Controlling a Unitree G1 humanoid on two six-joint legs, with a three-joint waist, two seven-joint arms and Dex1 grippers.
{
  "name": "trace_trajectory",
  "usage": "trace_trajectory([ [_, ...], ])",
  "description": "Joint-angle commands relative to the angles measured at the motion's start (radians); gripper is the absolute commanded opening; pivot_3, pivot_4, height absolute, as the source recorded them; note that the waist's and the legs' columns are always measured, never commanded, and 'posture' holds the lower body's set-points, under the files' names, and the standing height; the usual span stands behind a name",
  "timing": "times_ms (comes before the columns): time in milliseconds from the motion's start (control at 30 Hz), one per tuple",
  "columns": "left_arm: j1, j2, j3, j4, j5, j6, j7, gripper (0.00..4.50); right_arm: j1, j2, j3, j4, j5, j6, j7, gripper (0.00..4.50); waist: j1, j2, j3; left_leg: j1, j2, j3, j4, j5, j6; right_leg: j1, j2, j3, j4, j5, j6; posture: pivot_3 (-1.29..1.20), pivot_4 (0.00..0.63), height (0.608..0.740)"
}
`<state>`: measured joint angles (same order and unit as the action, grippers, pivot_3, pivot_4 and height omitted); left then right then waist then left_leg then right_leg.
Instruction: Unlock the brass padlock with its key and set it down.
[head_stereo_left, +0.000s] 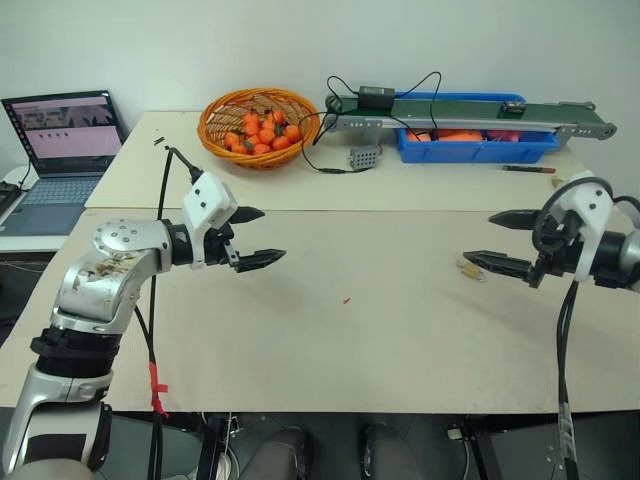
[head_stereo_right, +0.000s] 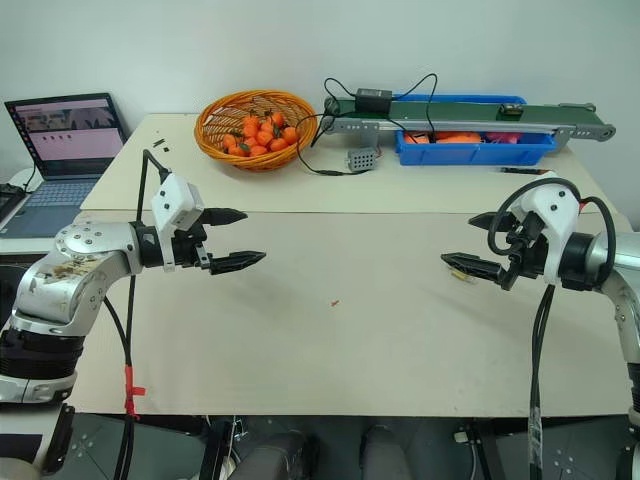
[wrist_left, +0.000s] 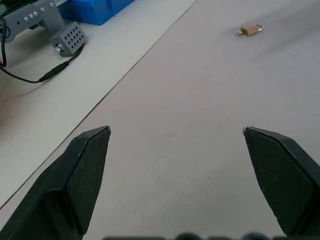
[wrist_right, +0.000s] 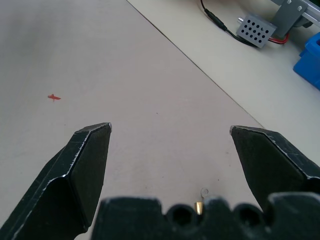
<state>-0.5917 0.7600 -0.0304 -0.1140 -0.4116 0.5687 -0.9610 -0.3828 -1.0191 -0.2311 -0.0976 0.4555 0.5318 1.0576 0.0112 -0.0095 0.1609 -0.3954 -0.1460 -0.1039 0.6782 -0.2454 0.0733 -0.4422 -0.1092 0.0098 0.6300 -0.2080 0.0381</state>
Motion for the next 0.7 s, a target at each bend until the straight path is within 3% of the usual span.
trace_trajectory([
  [33, -0.033, -0.001, 0.003, -0.011, -0.007, -0.002, -0.018, 4.5, -0.007, 0.014, -0.043, -0.039, 0.025, 0.008, -0.031, 4.46, 0.0, 0.0, 0.0, 0.0, 0.0, 0.0, 0.0, 0.0, 0.0, 0.0, 0.0, 0.0, 0.0, 0.0, 0.0, 0.0, 0.15, 0.74],
  [433, -0.119, -0.062, -0.002, -0.008, -0.091, 0.085, -0.066, 4.5, 0.074, 0.014, -0.057, -0.181, 0.043, 0.087, -0.089, 4.46, 0.0, 0.0, 0.0, 0.0, 0.001, 0.001, 0.0, 0.0, 0.0, 0.0, 0.001, 0.001, 0.0, 0.0, 0.0, 0.0, 0.15, 0.74],
  [533, -0.146, -0.079, 0.003, -0.013, -0.104, 0.097, -0.075, 4.5, 0.127, -0.046, -0.109, -0.146, 0.014, 0.073, -0.063, 4.46, 0.004, 0.0, 0.0, 0.0, 0.001, 0.001, 0.001, 0.0, 0.0, 0.001, 0.001, 0.0, 0.001, 0.0, 0.0, 0.0, 0.15, 0.74],
  [700, -0.149, -0.062, -0.026, -0.078, -0.143, 0.151, -0.128, 4.5, 0.156, -0.04, -0.124, -0.092, 0.005, 0.019, -0.049, 4.46, 0.0, 0.0, 0.0, 0.001, 0.001, 0.001, 0.001, 0.0, 0.0, 0.001, 0.001, 0.001, 0.0, 0.0, 0.0, 0.0, 0.15, 0.74],
])
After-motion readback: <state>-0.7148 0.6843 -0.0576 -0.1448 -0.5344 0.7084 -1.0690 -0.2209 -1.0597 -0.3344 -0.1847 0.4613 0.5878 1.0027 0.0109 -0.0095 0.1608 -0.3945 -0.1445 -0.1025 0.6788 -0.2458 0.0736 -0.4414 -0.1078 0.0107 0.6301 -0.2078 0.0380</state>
